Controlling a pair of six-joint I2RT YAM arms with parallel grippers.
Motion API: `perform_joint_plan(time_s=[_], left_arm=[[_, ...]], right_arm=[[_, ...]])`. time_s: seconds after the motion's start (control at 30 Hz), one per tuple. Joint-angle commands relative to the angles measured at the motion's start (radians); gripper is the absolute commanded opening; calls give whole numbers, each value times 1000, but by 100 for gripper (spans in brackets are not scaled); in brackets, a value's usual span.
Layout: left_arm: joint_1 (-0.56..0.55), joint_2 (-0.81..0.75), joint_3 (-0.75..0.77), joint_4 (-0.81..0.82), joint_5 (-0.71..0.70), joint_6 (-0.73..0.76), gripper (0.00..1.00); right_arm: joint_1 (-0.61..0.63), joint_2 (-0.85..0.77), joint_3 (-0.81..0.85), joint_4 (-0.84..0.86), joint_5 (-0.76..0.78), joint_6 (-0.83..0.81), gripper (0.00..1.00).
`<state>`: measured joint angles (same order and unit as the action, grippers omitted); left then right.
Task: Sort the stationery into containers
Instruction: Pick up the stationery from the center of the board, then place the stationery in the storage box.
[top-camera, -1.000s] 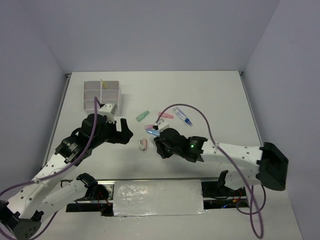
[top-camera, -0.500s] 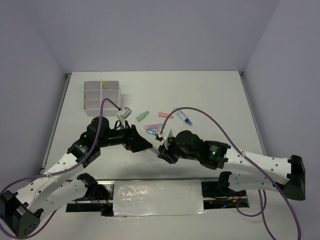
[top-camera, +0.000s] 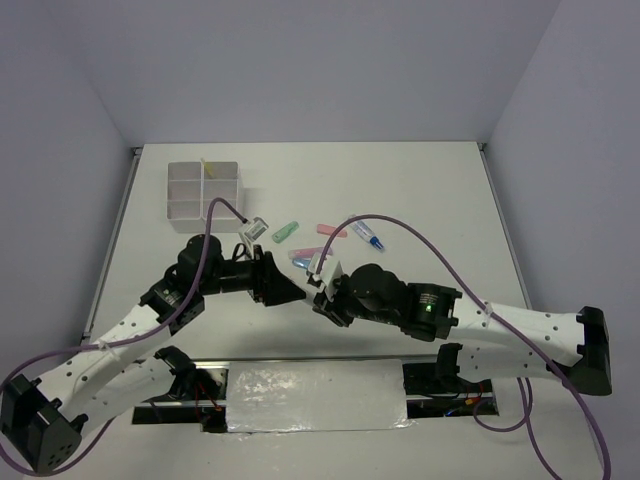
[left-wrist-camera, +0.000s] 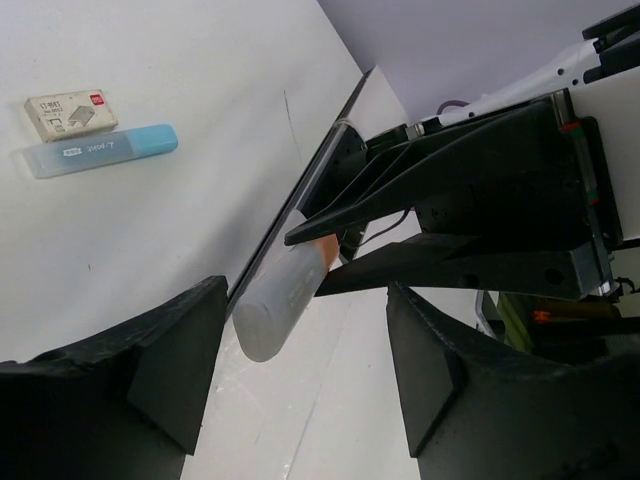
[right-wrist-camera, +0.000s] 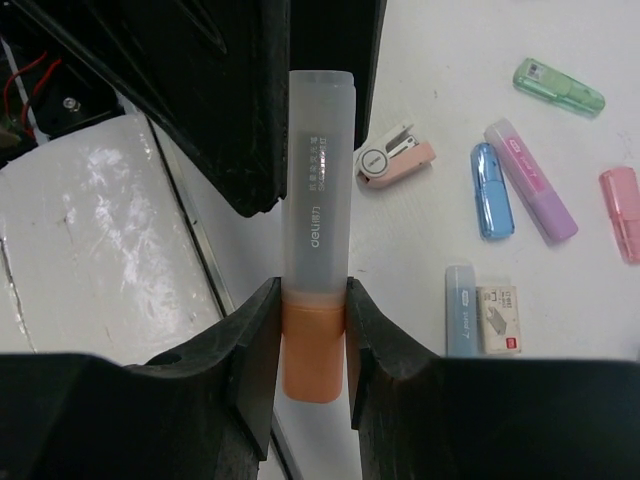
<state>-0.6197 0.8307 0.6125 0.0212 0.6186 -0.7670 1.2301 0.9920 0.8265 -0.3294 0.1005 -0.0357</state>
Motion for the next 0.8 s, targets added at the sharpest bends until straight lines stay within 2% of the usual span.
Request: perform_joint_plan(time_s=[0.0, 0.1, 0.13, 0.2, 0.23, 0.27, 0.3, 0.47, 0.5, 0.67, 0.7, 0.73, 0.77], left_arm=[[-5, 5, 13, 42, 32, -3, 70], [-5, 5, 21, 43, 36, -8, 57], [-5, 7, 27, 45, 39, -6, 47], [-5, 8, 29, 49, 44, -9, 34], [-5, 10, 30, 49, 49, -14, 34], [-5, 11, 30, 57, 52, -15, 26], [-5, 13, 30, 59, 53, -15, 22], [-5, 31, 49, 57, 43, -9, 8], [-5, 36, 55, 57, 43, -8, 0], [-5, 10, 69, 43, -9, 14, 0], [-5, -10, 75, 39, -41, 20, 0], [-5, -21, 78, 36, -52, 38, 0], [-5, -30, 85, 10, -68, 52, 0]], right_arm=[[17, -18, 34, 18, 50, -21, 0], [17, -24, 31, 21, 71, -21, 0], [19, -24, 30, 23, 83, -24, 0], [20, -29, 26, 32, 96, -24, 0], [20, -29, 28, 35, 103, -24, 0], [22, -26, 29, 36, 107, -26, 0], [22, -26, 31, 38, 108, -24, 0], [31, -30, 30, 53, 108, -30, 0], [32, -35, 23, 61, 108, -30, 0], [32, -70, -10, 70, 104, -30, 0], [32, -78, -16, 72, 104, -29, 4], [32, -91, -23, 72, 111, -27, 29], [32, -101, -41, 76, 125, -21, 45]])
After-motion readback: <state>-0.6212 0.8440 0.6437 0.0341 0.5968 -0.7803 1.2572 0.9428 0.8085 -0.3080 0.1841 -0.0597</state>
